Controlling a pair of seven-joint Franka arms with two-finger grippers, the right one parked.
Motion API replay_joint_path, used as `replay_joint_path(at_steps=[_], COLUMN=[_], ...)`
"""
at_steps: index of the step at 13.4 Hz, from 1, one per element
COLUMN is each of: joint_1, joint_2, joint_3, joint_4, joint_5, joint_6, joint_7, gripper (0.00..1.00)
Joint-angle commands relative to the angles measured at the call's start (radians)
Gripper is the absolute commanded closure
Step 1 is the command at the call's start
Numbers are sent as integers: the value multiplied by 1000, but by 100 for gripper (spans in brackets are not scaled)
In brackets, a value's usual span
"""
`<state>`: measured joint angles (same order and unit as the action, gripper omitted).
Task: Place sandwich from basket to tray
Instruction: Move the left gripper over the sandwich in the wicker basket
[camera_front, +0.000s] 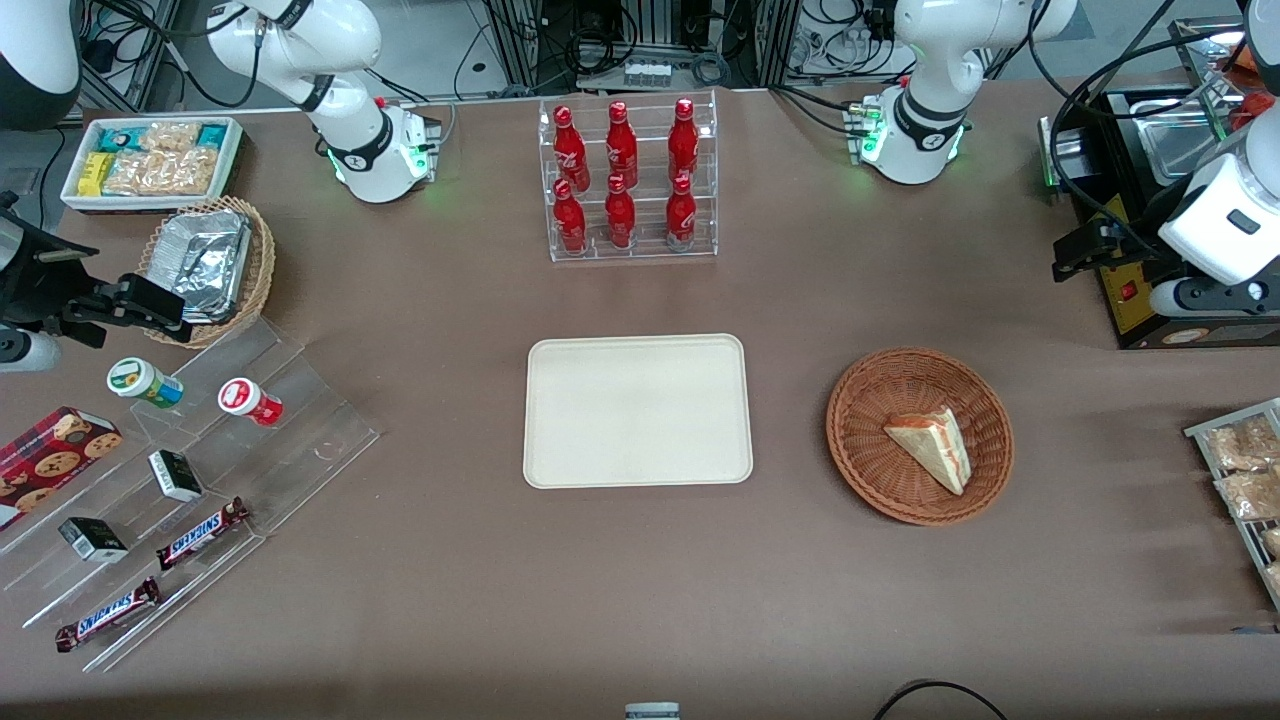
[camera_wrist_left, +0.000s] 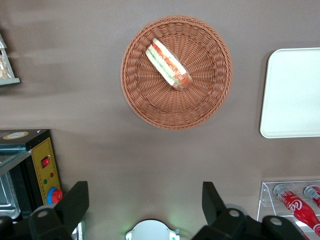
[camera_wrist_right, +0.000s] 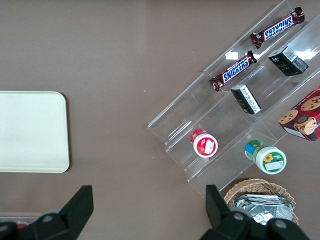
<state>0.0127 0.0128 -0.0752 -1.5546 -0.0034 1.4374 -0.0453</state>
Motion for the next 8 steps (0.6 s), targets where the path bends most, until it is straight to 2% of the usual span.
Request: replay_joint_path(at_steps=[1, 5, 8], joint_1=[-3, -3, 0], joint_2=[-7, 38, 41], joint_3=[2, 2, 2], joint_4=[-7, -44, -198], joint_5=[17, 22, 22], joint_6=[12, 86, 272], joint_7=[21, -45, -143], gripper=[0, 0, 0])
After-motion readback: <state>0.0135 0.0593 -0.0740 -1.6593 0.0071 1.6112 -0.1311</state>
